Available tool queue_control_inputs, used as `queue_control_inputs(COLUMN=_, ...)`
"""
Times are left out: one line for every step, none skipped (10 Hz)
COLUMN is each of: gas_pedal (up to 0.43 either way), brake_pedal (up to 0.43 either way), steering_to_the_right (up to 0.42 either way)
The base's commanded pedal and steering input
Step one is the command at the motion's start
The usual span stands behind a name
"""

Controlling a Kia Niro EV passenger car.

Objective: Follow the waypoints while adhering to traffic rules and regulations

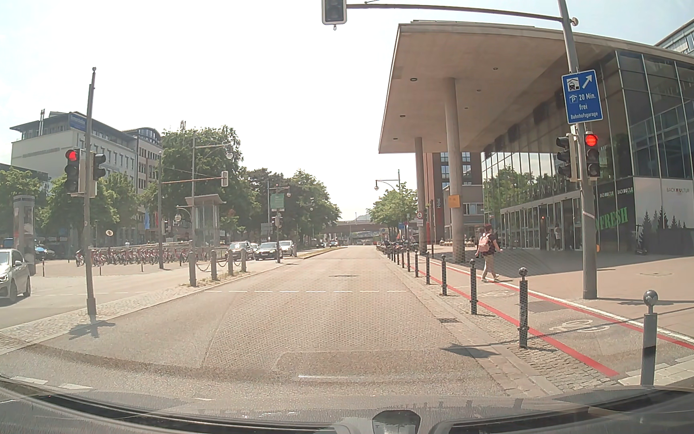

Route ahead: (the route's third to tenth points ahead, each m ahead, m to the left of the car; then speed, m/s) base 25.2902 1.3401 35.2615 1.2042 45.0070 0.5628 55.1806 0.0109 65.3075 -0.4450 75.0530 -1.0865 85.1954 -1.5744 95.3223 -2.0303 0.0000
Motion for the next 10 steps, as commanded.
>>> queue_control_inputs(gas_pedal=0.0, brake_pedal=0.25, steering_to_the_right=-0.009)
queue_control_inputs(gas_pedal=0.0, brake_pedal=0.25, steering_to_the_right=-0.009)
queue_control_inputs(gas_pedal=0.0, brake_pedal=0.25, steering_to_the_right=-0.009)
queue_control_inputs(gas_pedal=0.0, brake_pedal=0.25, steering_to_the_right=-0.009)
queue_control_inputs(gas_pedal=0.0, brake_pedal=0.25, steering_to_the_right=-0.009)
queue_control_inputs(gas_pedal=0.0, brake_pedal=0.25, steering_to_the_right=-0.009)
queue_control_inputs(gas_pedal=0.0, brake_pedal=0.25, steering_to_the_right=-0.009)
queue_control_inputs(gas_pedal=0.0, brake_pedal=0.25, steering_to_the_right=-0.009)
queue_control_inputs(gas_pedal=0.0, brake_pedal=0.25, steering_to_the_right=-0.009)
queue_control_inputs(gas_pedal=0.0, brake_pedal=0.25, steering_to_the_right=-0.009)
